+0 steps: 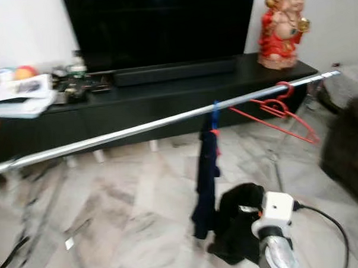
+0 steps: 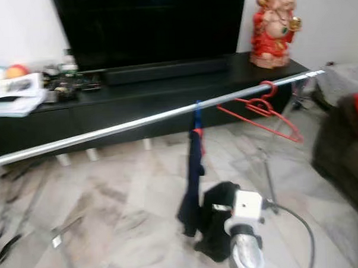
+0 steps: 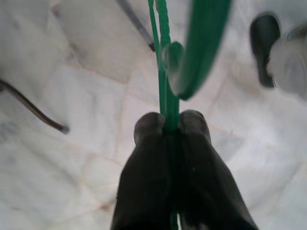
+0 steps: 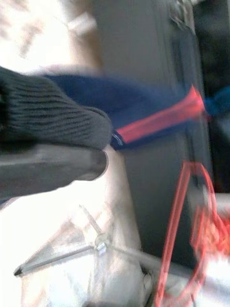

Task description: Hang hanger

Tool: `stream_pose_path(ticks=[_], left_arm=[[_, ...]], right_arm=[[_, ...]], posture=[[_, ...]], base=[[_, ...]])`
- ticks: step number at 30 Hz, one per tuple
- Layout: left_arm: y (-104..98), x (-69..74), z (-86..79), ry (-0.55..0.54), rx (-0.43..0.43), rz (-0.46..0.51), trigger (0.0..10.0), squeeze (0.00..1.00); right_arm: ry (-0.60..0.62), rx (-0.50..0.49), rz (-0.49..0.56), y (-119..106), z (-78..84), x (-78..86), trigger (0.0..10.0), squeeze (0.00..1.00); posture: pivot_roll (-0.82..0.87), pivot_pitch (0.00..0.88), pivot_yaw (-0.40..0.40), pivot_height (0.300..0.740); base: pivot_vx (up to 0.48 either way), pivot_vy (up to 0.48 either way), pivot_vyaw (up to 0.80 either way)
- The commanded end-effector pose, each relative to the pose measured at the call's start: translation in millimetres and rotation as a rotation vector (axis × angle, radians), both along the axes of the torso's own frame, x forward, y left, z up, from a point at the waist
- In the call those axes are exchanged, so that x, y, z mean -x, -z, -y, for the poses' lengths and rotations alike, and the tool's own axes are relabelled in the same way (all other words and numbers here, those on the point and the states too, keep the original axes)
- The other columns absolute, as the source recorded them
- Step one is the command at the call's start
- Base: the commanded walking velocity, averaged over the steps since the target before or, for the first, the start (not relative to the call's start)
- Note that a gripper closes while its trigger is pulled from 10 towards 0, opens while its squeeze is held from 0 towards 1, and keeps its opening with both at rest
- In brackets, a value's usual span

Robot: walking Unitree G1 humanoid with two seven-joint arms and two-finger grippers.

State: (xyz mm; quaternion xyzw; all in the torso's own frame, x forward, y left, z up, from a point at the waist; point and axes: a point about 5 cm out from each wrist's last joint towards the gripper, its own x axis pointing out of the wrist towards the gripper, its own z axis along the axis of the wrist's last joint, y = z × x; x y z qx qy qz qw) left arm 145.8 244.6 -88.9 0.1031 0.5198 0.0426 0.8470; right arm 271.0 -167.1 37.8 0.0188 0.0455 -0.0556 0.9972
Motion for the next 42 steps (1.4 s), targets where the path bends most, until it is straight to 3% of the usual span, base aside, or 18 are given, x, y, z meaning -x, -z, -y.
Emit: stream_pose_path(ticks=[1, 6, 10, 24, 33, 37, 42], left_arm=[[7, 17.2, 0.3, -0.005, -0.002, -0.060, 10.0, 0.00], [5, 3.6, 9.1, 0.007, 0.002, -0.050, 10.0, 0.00], [4, 0.5, 12.1, 0.011, 0.004, -0.050, 10.0, 0.00], [5, 4.1, 11.2, 0.010, 0.009, -0.050, 10.0, 0.00], [5, 3.9, 12.2, 0.007, 0.015, -0.048, 10.0, 0.00], [8, 14.8, 8.3, 0.001, 0.014, -0.062, 10.0, 0.00], [9, 17.7, 8.2, -0.005, 0.017, -0.065, 10.0, 0.00]], right_arm=[[-0.023, -0.003, 0.041, -9, -7.2, -6.6, 10.0, 0.00], [-0.021, -0.001, 0.038, -8, -7.6, -5.1, 10.0, 0.00], [-0.024, 0.002, 0.042, -8, -8.2, -5.2, 10.0, 0.00], [-0.040, 0.000, 0.045, -8, -10.9, -5.4, 10.0, 0.00], [-0.037, -0.008, 0.030, -6, -9.3, -5.9, 10.0, 0.00], [-0.038, -0.008, 0.027, -6, -8.8, -7.0, 10.0, 0.00], [-0.037, -0.008, 0.024, -6, -8.4, -7.6, 10.0, 0.00]], posture=[[0.03, 0.034, 0.045, 0.740], [0.04, 0.043, 0.049, 0.740], [0.04, 0.045, 0.049, 0.740], [0.05, 0.054, 0.046, 0.740], [0.05, 0.057, 0.041, 0.740], [0.05, 0.059, 0.038, 0.740], [0.05, 0.061, 0.035, 0.740]], base=[[-0.292, 0.000, 0.00], [-0.292, 0.000, 0.00], [-0.293, 0.000, 0.00], [-0.293, 0.000, 0.64], [-0.294, 0.000, 0.00], [-0.293, 0.000, 0.00], [-0.294, 0.000, 0.00]])
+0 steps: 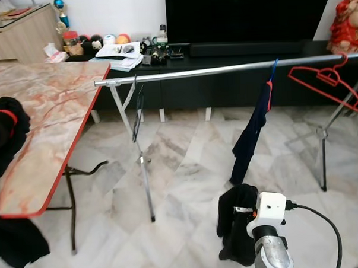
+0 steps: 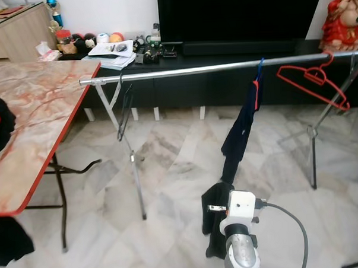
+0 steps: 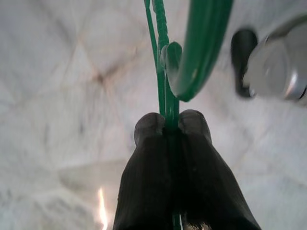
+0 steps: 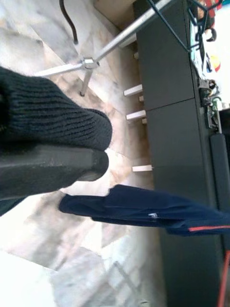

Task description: Hang hanger

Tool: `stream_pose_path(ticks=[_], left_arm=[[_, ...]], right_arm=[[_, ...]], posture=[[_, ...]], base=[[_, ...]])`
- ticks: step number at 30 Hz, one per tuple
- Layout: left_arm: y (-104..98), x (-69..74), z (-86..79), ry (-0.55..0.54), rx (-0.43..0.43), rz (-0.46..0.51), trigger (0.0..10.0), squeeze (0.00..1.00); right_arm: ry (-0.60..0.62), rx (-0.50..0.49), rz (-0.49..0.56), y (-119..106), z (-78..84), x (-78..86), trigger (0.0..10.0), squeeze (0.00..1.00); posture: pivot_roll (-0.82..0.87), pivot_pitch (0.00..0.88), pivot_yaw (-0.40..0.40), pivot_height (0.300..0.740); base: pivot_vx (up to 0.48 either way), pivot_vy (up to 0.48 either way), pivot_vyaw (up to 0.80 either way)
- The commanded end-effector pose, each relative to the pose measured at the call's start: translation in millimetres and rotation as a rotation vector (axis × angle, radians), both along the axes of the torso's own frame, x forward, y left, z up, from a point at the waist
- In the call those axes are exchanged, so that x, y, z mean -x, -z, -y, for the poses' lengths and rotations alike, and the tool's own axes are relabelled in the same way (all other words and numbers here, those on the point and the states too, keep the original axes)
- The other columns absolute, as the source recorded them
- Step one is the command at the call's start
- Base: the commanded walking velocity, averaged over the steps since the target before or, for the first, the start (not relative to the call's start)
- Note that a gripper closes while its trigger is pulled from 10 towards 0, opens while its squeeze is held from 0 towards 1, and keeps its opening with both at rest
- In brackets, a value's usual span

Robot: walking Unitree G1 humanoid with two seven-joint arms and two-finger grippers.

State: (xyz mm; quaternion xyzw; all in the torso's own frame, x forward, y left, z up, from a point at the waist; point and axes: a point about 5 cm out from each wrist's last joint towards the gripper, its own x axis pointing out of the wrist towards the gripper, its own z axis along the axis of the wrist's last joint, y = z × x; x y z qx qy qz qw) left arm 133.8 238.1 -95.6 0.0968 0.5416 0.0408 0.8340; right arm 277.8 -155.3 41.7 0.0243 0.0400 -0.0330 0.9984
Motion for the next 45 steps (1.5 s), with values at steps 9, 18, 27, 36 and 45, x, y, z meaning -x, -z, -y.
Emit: stream_pose_path(ticks=[9, 18, 27, 36, 45], left_arm=[[3, 8.7, 0.7, -0.002, 0.006, -0.017, 10.0, 0.00], [3, 9.5, 0.7, 0.000, 0.006, -0.017, 10.0, 0.00], [3, 8.7, 0.9, 0.003, 0.005, -0.014, 10.0, 0.00], [0, 1.2, -0.4, 0.006, -0.002, 0.018, 10.0, 0.00], [-13, -24.7, -6.1, 0.052, -0.051, 0.144, 10.0, 0.00]], right_arm=[[0.011, 0.000, 0.005, -2, 3.2, -1.9, 10.0, 0.00], [0.010, -0.004, 0.000, -2, 1.8, -4.0, 10.0, 0.00], [0.006, -0.003, -0.006, -2, 1.3, -5.5, 10.0, 0.00], [-0.005, -0.007, -0.001, -5, -2.3, -11.0, 10.0, 0.00], [-0.033, 0.003, 0.017, -12, -4.5, -22.7, 10.0, 0.00]], posture=[[0.05, 0.064, 0.033, 0.740], [0.06, 0.068, 0.033, 0.740], [0.05, 0.072, 0.032, 0.740], [0.06, 0.077, 0.034, 0.740], [0.06, 0.083, 0.033, 0.740]], base=[[-0.292, 0.000, 0.00], [-0.296, 0.000, 0.00], [-0.303, 0.000, 0.00], [-0.034, 0.000, 0.00], [0.000, 0.000, 0.00]])
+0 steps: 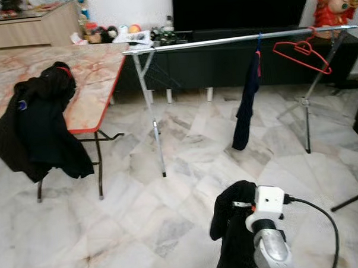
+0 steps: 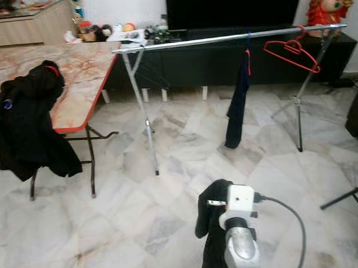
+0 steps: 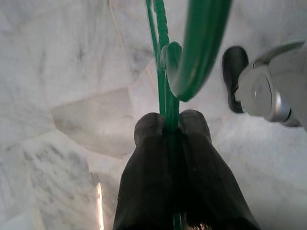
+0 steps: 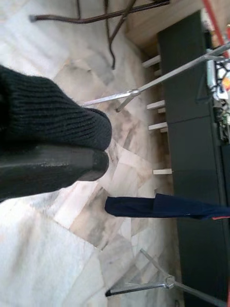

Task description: Hang hanger

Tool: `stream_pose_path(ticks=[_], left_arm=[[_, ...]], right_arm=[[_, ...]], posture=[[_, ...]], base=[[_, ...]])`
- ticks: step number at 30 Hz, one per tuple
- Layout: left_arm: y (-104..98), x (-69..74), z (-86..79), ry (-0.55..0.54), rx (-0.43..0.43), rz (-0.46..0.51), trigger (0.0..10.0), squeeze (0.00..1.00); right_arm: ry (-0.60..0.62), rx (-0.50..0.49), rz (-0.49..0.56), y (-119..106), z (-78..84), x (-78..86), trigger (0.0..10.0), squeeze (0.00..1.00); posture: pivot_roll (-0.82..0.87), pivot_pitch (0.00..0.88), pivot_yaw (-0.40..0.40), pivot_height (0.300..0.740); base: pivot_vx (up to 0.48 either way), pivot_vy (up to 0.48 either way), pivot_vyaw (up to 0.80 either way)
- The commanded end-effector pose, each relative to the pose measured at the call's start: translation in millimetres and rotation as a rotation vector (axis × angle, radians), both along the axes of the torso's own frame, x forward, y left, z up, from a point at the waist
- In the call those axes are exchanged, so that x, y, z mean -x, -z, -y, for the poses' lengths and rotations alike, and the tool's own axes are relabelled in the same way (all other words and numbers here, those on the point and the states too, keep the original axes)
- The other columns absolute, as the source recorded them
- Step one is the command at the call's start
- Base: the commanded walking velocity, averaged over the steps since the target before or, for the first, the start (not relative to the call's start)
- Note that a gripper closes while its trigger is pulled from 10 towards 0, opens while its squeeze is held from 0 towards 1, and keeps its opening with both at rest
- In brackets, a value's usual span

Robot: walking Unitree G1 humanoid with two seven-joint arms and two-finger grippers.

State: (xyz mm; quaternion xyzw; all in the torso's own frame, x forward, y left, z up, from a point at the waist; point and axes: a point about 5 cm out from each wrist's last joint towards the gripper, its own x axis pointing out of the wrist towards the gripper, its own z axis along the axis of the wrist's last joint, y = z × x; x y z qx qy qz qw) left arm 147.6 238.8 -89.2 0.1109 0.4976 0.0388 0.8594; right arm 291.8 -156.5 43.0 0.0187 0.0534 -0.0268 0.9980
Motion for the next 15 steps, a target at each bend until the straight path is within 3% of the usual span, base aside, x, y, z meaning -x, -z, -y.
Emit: stream_pose_path(ticks=[1, 4, 9, 10, 12, 13, 14, 15], left_arm=[[-7, -12.5, -5.5, 0.027, -0.034, 0.052, 10.0, 0.00], [-24, -45.8, -4.5, 0.116, -0.053, 0.159, 10.0, 0.00], [-52, -86.8, -3.2, 0.260, -0.059, 0.293, 10.0, 0.00], [-65, -102.9, -1.2, 0.329, -0.046, 0.348, 10.0, 0.00], [-81, -117.3, 1.5, 0.415, -0.025, 0.397, 10.0, 0.00], [-95, -128.1, 6.5, 0.541, -0.001, 0.409, 10.0, 0.00], [-95, -128.1, 6.5, 0.541, -0.001, 0.409, 10.0, 0.00], [-101, -131.4, 11.8, 0.639, 0.030, 0.388, 10.0, 0.00]], right_arm=[[-0.022, -0.006, 0.045, -11, -5.9, -9.7, 10.0, 0.00], [-0.042, 0.004, 0.064, -20, -8.3, -20.6, 10.0, 0.00], [-0.045, 0.035, 0.046, -25, -7.1, -32.6, 10.0, 0.00], [-0.042, 0.040, 0.040, -26, -6.1, -35.4, 10.0, 0.00], [-0.037, 0.062, 0.022, -26, -5.5, -38.0, 10.0, 0.00], [-0.028, 0.088, -0.005, -26, -4.8, -41.2, 10.0, 0.00], [-0.028, 0.088, -0.005, -26, -4.8, -41.2, 10.0, 0.00], [-0.017, 0.115, -0.025, -25, -3.7, -43.4, 10.0, 0.00]], posture=[[0.06, 0.084, 0.033, 0.740], [0.05, 0.084, 0.033, 0.740], [0.06, 0.084, 0.028, 0.740], [0.06, 0.086, 0.027, 0.740], [0.06, 0.087, 0.026, 0.740], [0.06, 0.088, 0.026, 0.740], [0.06, 0.088, 0.026, 0.740], [0.06, 0.090, 0.024, 0.740]], base=[[0.000, 0.000, 0.00], [0.000, 0.000, 0.00], [0.000, 0.000, 0.00], [0.000, 0.000, 0.00], [0.000, 0.000, 0.00], [0.000, 0.000, 0.00], [0.000, 0.000, 0.00], [0.000, 0.000, 0.00]])
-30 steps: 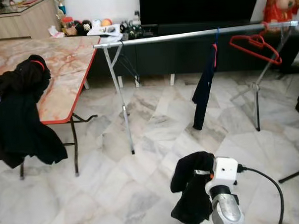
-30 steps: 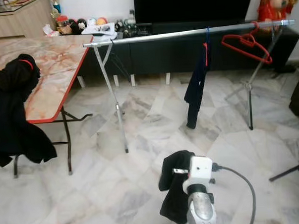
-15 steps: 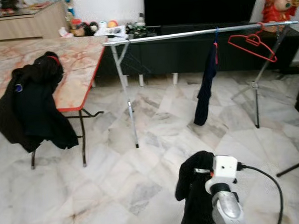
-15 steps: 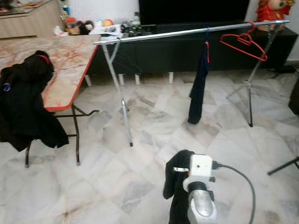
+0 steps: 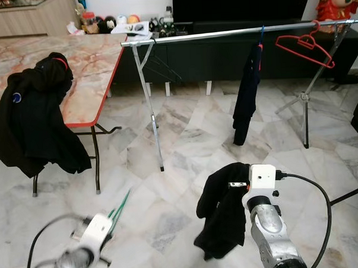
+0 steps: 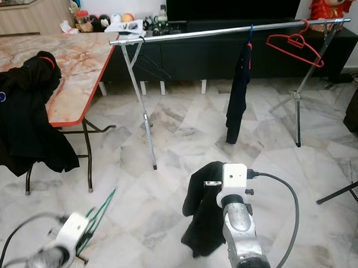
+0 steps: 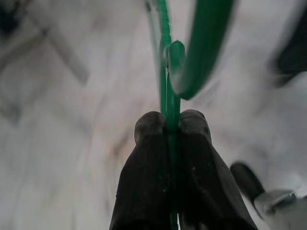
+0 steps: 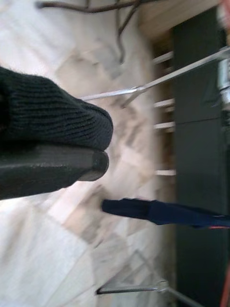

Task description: Hang hanger

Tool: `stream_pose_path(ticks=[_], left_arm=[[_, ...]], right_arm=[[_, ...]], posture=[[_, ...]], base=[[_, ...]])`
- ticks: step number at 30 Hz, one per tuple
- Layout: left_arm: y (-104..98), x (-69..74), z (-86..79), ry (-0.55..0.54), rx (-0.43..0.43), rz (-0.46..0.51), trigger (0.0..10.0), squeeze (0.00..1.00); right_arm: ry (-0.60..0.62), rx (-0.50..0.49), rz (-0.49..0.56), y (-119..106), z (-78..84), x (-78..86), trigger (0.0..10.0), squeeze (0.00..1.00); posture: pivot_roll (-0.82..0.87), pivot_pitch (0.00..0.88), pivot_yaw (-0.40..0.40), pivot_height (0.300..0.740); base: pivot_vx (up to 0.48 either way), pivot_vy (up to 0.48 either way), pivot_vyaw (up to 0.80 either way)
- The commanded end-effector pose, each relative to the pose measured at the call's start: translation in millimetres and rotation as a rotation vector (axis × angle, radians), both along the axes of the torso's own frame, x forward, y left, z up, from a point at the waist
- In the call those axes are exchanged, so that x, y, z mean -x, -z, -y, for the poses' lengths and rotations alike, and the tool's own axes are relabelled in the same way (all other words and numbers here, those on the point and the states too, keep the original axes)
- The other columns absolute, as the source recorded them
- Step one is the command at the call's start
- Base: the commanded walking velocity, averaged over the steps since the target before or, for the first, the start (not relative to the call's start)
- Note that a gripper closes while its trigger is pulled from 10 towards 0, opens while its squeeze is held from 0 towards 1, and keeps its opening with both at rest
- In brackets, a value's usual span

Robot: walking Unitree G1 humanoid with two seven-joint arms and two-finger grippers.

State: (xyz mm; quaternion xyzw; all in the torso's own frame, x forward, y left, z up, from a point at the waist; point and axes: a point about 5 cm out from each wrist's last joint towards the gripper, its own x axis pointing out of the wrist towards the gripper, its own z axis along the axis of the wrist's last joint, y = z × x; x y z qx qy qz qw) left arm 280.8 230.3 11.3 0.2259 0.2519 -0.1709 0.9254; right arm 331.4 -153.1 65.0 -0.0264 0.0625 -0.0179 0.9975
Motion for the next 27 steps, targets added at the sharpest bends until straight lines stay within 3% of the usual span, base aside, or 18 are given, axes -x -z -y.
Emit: stream_pose_path(ticks=[1, 2, 3, 8, 13, 15, 19, 24, 27], left_arm=[[-4, 1.7, 8.5, 0.200, -0.012, -0.097, 10.0, 0.00], [-4, 1.7, 8.5, 0.200, -0.012, -0.097, 10.0, 0.00], [-7, 1.5, 11.9, 0.295, -0.036, -0.132, 10.0, 0.00], [-27, 2.3, 23.4, 0.522, -0.083, -0.253, 10.0, 0.00], [-53, -3.1, 43.1, 0.615, -0.030, -0.259, 10.0, 0.00], [-66, -2.2, 55.9, 0.697, 0.018, -0.267, 10.0, 0.00], [-72, -1.4, 60.6, 0.735, 0.019, -0.270, 10.0, 0.00], [-95, 3.3, 80.6, 0.849, 0.069, -0.269, 10.0, 0.00], [-101, 7.0, 85.9, 0.883, 0.080, -0.283, 10.0, 0.00]], right_arm=[[0.026, 0.018, -0.008, -4, 1.1, -6.0, 10.0, 0.00], [0.026, 0.018, -0.008, -4, 1.1, -6.0, 10.0, 0.00], [0.029, 0.012, -0.005, -6, 1.2, -8.6, 10.0, 0.00], [0.028, 0.017, 0.002, -11, -0.4, -14.4, 10.0, 0.00], [0.022, 0.015, -0.004, -11, -3.4, -16.5, 10.0, 0.00], [-0.017, 0.047, -0.059, -6, -7.0, -16.9, 10.0, 0.00], [-0.034, 0.059, -0.088, -3, -8.2, -16.7, 10.0, 0.00], [-0.136, 0.083, -0.221, 8, -16.1, -15.9, 10.0, 0.00], [-0.187, 0.164, -0.247, 8, -19.0, -17.7, 10.0, 0.00]], posture=[[0.06, 0.090, 0.024, 0.740], [0.06, 0.090, 0.024, 0.740], [0.06, 0.091, 0.024, 0.740], [0.06, 0.092, 0.024, 0.740], [0.06, 0.095, 0.021, 0.740], [0.06, 0.094, 0.021, 0.740], [0.07, 0.095, 0.021, 0.740], [0.07, 0.094, 0.025, 0.740], [0.07, 0.092, 0.025, 0.740]], base=[[0.000, 0.000, 0.00], [0.000, 0.000, 0.00], [0.000, 0.000, 0.00], [0.000, 0.000, 0.00], [0.000, 0.000, 0.00], [0.000, 0.000, 0.00], [0.000, 0.000, 0.00], [0.000, 0.000, 0.00], [0.000, 0.000, 0.00]])
